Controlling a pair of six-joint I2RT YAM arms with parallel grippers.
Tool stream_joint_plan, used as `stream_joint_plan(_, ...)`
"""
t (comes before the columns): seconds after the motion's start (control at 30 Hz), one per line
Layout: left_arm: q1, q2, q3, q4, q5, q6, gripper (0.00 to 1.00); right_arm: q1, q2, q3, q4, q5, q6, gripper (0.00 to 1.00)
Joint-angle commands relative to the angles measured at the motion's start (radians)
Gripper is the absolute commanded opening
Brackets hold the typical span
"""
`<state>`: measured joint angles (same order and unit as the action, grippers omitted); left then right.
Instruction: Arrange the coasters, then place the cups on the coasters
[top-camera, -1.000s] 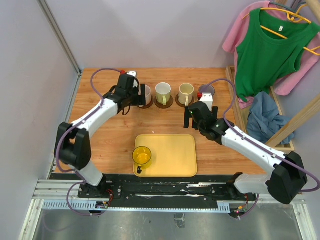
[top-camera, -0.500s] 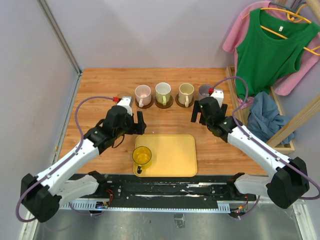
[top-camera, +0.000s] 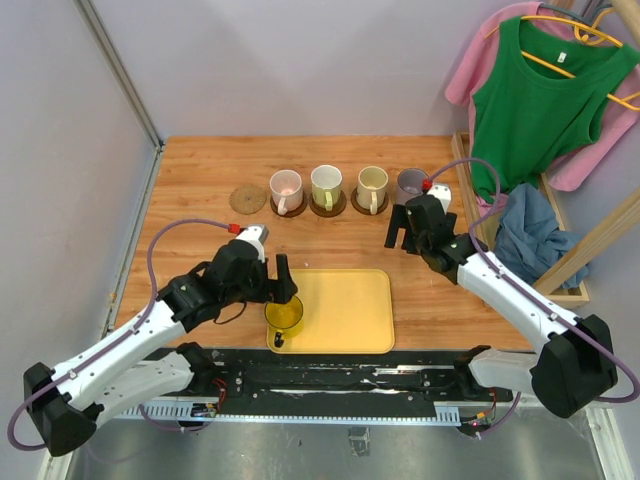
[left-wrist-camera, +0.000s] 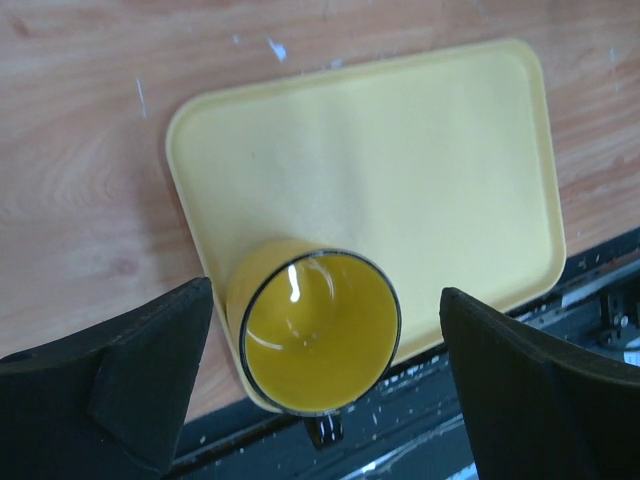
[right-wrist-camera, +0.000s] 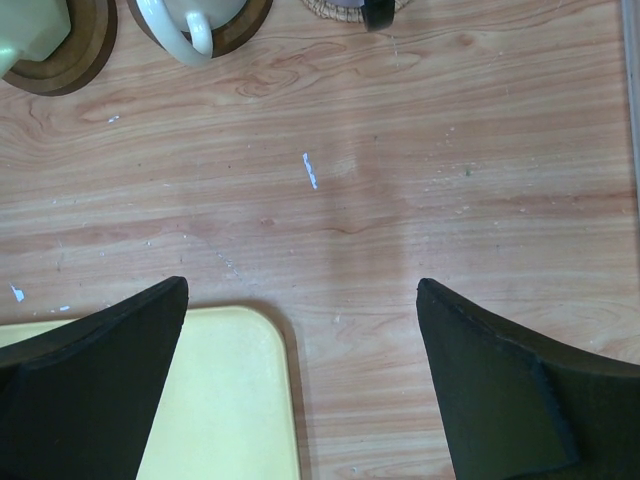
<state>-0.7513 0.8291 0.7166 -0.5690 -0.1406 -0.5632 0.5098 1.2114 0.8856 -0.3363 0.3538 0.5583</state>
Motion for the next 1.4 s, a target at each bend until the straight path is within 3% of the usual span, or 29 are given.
stream_joint_plan(0.0, -0.059, -0.021, -0.029, -0.103, 0.033, -0.091, 1.0, -0.011, -0.025, -0.026, 0.005, -0.003, 0.004, 0.98)
stream_joint_plan(0.47, -0.219, -0.01, -0.1, -0.159, 0.042, -0.231, 1.0, -0.011, -0.004, -0.035, 0.016, -0.057, 0.021, 0.98)
stream_joint_plan(0.87, -0.25, 0.075, -0.119, -0.113, -0.013, -0.238, 0.98, -0.011, 0.005, -0.036, 0.014, -0.07, 0.031, 0.99)
stream_joint_plan(1.03, -0.252, 0.09, -0.129, -0.101, -0.04, -0.236, 0.82, -0.012, 0.005, -0.04, 0.014, -0.072, 0.037, 0.99)
stream_joint_plan(1.37, -0.251, 0.098, -0.137, -0.048, -0.014, -0.222, 0.24, -0.011, 0.011, -0.047, 0.015, -0.085, 0.045, 0.98)
